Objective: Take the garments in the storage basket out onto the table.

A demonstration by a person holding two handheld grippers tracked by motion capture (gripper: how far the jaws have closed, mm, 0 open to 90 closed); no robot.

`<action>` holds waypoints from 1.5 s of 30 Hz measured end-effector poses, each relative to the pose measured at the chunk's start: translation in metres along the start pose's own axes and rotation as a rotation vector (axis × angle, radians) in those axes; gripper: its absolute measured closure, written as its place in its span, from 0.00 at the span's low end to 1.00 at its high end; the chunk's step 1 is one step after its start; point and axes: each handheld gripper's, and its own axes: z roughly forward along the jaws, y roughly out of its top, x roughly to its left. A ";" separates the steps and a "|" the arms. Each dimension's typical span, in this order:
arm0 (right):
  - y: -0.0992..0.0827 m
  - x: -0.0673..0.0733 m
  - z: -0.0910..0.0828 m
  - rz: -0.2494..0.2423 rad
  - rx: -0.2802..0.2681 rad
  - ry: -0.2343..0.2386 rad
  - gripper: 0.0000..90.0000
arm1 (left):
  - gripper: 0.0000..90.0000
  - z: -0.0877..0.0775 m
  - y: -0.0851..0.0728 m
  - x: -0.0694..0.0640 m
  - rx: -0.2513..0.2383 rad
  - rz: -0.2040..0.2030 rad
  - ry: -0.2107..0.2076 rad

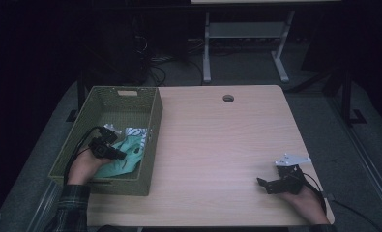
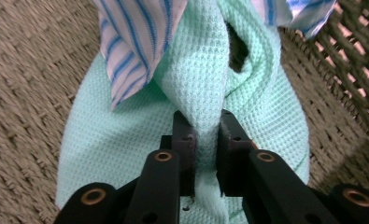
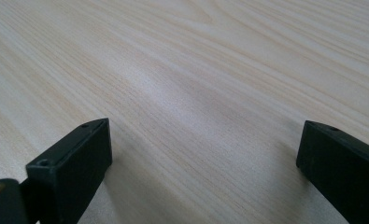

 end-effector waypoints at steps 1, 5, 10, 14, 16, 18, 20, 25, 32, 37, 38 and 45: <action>0.000 0.000 0.000 0.000 0.000 0.000 0.03 | 0.90 -0.001 0.000 0.000 -0.012 -0.008 0.001; 0.000 0.000 0.000 0.000 0.000 0.000 0.03 | 0.91 -0.008 0.000 0.002 -0.061 -0.019 -0.001; 0.000 0.000 0.000 0.000 0.001 0.000 0.03 | 0.93 -0.018 0.000 0.003 -0.120 -0.020 -0.011; 0.000 0.000 0.000 0.000 0.001 0.001 0.03 | 0.94 -0.028 0.001 0.003 -0.166 -0.019 -0.003; 0.000 0.000 0.000 0.000 0.001 0.001 0.04 | 0.94 -0.032 0.001 0.002 -0.192 -0.025 -0.003; 0.000 0.000 0.000 0.000 0.001 0.001 0.03 | 0.94 -0.036 0.002 0.002 -0.215 -0.027 0.002; 0.000 0.000 0.000 0.000 0.000 0.000 0.03 | 0.94 -0.040 0.002 0.002 -0.237 -0.028 0.012; 0.000 0.000 0.000 0.000 0.001 0.001 0.03 | 0.94 -0.052 0.002 0.001 -0.309 -0.036 0.025; 0.000 0.000 0.000 0.001 0.001 0.000 0.04 | 0.94 -0.065 -0.001 0.003 -0.380 -0.056 0.023; 0.000 0.000 0.000 0.001 0.001 0.000 0.04 | 0.94 -0.078 -0.001 0.003 -0.430 -0.067 0.006; 0.000 0.000 0.000 0.000 0.001 0.000 0.04 | 0.95 -0.080 -0.001 0.003 -0.438 -0.068 0.004; 0.000 0.000 0.000 0.002 0.001 0.000 0.04 | 0.95 -0.097 0.001 0.000 -0.493 -0.062 -0.003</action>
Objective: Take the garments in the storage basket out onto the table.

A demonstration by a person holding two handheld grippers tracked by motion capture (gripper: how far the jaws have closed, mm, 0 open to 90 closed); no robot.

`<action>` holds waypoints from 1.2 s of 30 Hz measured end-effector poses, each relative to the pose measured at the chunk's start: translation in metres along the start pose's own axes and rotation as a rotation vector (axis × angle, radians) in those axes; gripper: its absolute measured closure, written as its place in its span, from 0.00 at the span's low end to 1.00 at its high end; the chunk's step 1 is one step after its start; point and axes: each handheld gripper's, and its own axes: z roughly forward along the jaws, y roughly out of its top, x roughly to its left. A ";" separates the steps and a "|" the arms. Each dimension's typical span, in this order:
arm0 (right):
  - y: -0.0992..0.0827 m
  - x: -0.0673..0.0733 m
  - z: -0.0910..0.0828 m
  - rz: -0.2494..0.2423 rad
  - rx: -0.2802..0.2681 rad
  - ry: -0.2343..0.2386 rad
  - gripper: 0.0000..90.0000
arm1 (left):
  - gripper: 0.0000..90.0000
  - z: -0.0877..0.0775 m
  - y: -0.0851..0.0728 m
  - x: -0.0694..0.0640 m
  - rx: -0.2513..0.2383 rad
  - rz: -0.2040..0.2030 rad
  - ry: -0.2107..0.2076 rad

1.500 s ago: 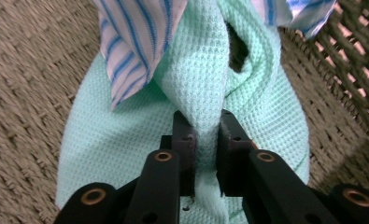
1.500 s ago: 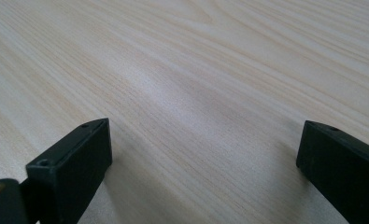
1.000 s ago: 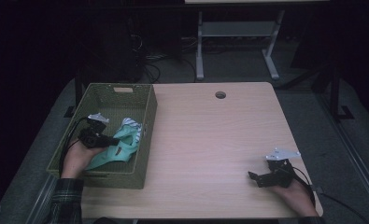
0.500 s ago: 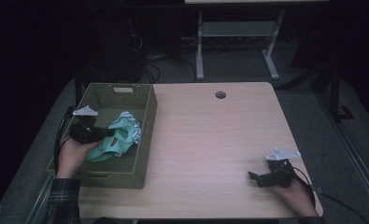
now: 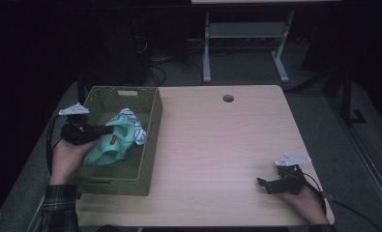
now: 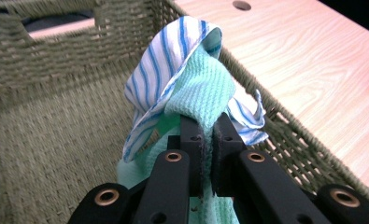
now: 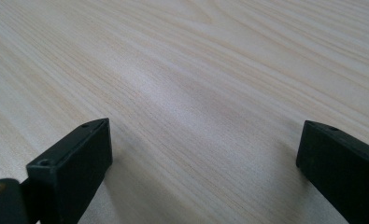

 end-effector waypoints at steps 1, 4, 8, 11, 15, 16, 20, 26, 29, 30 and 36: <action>0.000 0.000 0.000 -0.001 0.000 0.000 0.04 | 0.95 -0.002 0.001 0.000 -0.001 0.005 0.000; 0.000 0.000 0.000 -0.001 0.000 0.000 0.04 | 0.95 -0.008 0.007 0.000 -0.028 0.000 -0.005; 0.000 0.000 0.000 -0.002 0.000 0.000 0.04 | 0.95 -0.013 0.015 -0.002 -0.042 0.005 -0.009; 0.000 0.000 0.000 -0.003 0.000 0.000 0.04 | 0.95 -0.017 0.023 -0.004 -0.048 0.011 -0.016; 0.000 0.000 0.000 -0.002 -0.001 0.000 0.04 | 0.95 -0.020 0.031 -0.007 -0.057 0.019 -0.029; 0.000 0.000 0.000 -0.002 -0.001 0.000 0.04 | 0.95 -0.021 0.033 -0.008 -0.059 0.021 -0.031; 0.000 0.000 0.000 -0.002 -0.001 0.000 0.04 | 0.95 -0.024 0.040 -0.011 -0.068 0.028 -0.041; 0.000 0.000 0.000 -0.002 -0.001 0.000 0.04 | 0.95 -0.028 0.052 -0.017 -0.077 0.043 -0.055; 0.000 0.000 0.000 -0.002 0.000 -0.001 0.04 | 0.95 -0.030 0.060 -0.021 -0.082 0.058 -0.064; 0.000 0.000 0.000 -0.001 0.000 -0.001 0.04 | 0.95 -0.031 0.062 -0.022 -0.085 0.059 -0.068; 0.000 0.000 0.000 -0.001 -0.001 -0.001 0.04 | 0.95 -0.035 0.079 -0.032 -0.102 0.089 -0.104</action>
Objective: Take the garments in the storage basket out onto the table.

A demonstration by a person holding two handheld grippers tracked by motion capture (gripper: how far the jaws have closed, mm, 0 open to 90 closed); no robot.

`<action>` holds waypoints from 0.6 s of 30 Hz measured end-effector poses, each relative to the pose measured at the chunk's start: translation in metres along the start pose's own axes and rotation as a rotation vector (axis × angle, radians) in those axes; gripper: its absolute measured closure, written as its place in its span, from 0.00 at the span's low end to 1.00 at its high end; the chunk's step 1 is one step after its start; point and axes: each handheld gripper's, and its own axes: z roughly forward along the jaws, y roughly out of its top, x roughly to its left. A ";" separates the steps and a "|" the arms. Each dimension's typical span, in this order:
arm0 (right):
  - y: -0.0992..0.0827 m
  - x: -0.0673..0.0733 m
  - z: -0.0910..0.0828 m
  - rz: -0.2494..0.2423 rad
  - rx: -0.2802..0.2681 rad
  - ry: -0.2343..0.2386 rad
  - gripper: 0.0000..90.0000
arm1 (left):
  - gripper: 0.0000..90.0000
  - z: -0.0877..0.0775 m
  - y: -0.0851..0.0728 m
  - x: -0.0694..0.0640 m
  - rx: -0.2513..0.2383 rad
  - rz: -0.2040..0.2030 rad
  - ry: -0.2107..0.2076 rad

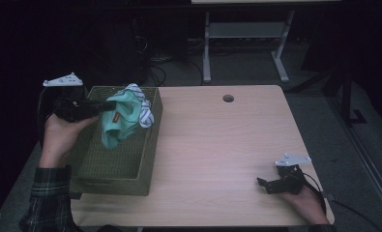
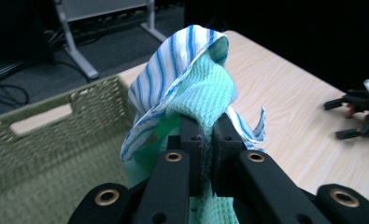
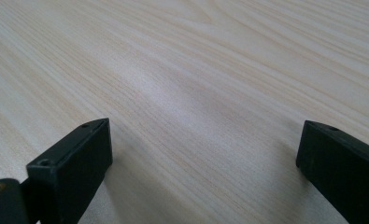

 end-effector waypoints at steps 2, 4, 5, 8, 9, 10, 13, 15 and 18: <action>0.000 0.000 0.000 0.000 0.000 0.000 0.04 | 0.95 0.000 0.005 -0.002 -0.003 0.006 -0.012; 0.000 0.000 0.000 0.000 0.001 0.000 0.04 | 0.95 -0.001 0.009 -0.005 -0.012 0.008 -0.028; 0.000 0.000 0.000 0.000 0.000 0.000 0.04 | 0.95 -0.001 0.011 -0.006 -0.015 0.011 -0.033; 0.000 0.000 0.000 -0.001 0.000 0.000 0.04 | 0.95 0.000 0.017 -0.010 -0.023 0.018 -0.057; 0.000 0.000 0.000 0.000 0.000 0.000 0.04 | 0.95 0.000 0.019 -0.012 -0.026 0.020 -0.063; 0.000 0.000 0.000 0.000 0.000 0.000 0.04 | 0.95 0.001 0.021 -0.014 -0.026 0.026 -0.067; 0.000 0.000 0.000 0.001 0.000 0.000 0.04 | 0.95 0.003 0.025 -0.019 -0.029 0.038 -0.080; 0.000 0.000 0.000 0.000 0.000 0.000 0.04 | 0.95 0.004 0.028 -0.022 -0.030 0.044 -0.094; 0.000 0.000 0.000 0.000 0.000 0.000 0.04 | 0.95 0.007 0.032 -0.028 -0.033 0.055 -0.110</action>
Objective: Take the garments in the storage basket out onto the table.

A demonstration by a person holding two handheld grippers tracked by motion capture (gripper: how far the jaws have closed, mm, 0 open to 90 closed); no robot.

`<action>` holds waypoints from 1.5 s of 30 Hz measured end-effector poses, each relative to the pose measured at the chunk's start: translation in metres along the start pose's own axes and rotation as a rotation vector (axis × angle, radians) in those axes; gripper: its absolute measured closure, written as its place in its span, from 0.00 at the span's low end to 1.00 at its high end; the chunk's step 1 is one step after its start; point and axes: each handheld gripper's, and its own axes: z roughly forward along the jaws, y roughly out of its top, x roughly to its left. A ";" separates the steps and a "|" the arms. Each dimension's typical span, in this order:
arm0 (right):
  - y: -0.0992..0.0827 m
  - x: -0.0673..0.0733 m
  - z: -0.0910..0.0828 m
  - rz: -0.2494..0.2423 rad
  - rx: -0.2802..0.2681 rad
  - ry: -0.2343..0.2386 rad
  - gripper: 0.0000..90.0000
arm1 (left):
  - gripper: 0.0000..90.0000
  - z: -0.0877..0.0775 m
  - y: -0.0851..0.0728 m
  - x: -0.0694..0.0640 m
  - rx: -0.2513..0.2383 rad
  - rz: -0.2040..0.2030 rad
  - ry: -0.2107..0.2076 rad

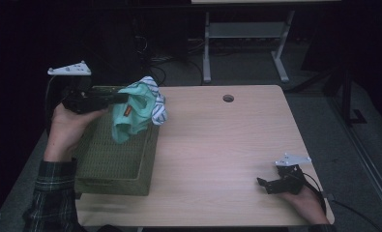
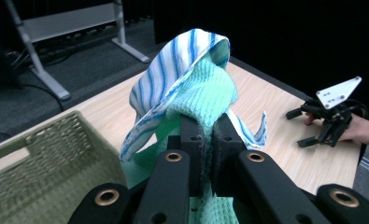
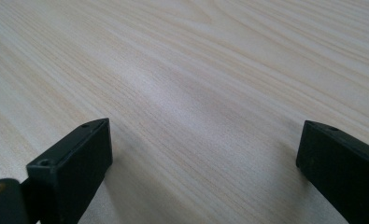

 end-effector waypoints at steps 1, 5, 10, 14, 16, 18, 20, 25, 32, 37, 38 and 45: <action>0.000 0.000 0.000 0.000 0.000 0.000 0.04 | 0.95 0.001 0.001 -0.001 0.003 0.006 -0.004; 0.000 0.000 0.000 0.000 0.001 0.000 0.04 | 0.95 0.008 0.005 -0.008 0.001 0.018 -0.023; 0.000 0.000 0.000 0.001 0.001 0.000 0.04 | 0.95 0.019 0.008 -0.016 0.002 0.034 -0.044; 0.000 0.000 0.000 0.002 0.001 0.000 0.04 | 0.95 0.027 0.011 -0.024 0.006 0.048 -0.062; 0.000 0.000 0.000 0.000 0.000 0.000 0.04 | 0.95 0.032 0.012 -0.027 0.006 0.052 -0.074; 0.000 0.000 0.000 0.000 0.000 0.000 0.04 | 0.95 0.036 0.013 -0.030 0.009 0.055 -0.085; 0.000 0.000 0.000 0.000 0.000 -0.001 0.04 | 0.95 0.041 0.013 -0.034 0.009 0.062 -0.091; 0.000 0.000 0.000 0.000 0.000 0.000 0.04 | 0.95 0.053 0.015 -0.042 0.025 0.080 -0.115; 0.000 0.000 0.000 0.001 0.001 0.000 0.04 | 0.95 0.070 0.012 -0.054 0.028 0.089 -0.161; 0.000 0.000 0.000 0.001 0.001 0.000 0.04 | 0.95 0.083 0.009 -0.064 0.040 0.099 -0.188; 0.000 0.000 0.000 0.000 0.001 0.000 0.04 | 0.95 0.087 0.009 -0.066 0.045 0.101 -0.194; 0.000 0.000 0.000 0.001 0.001 0.000 0.04 | 0.95 0.106 0.005 -0.081 0.059 0.107 -0.227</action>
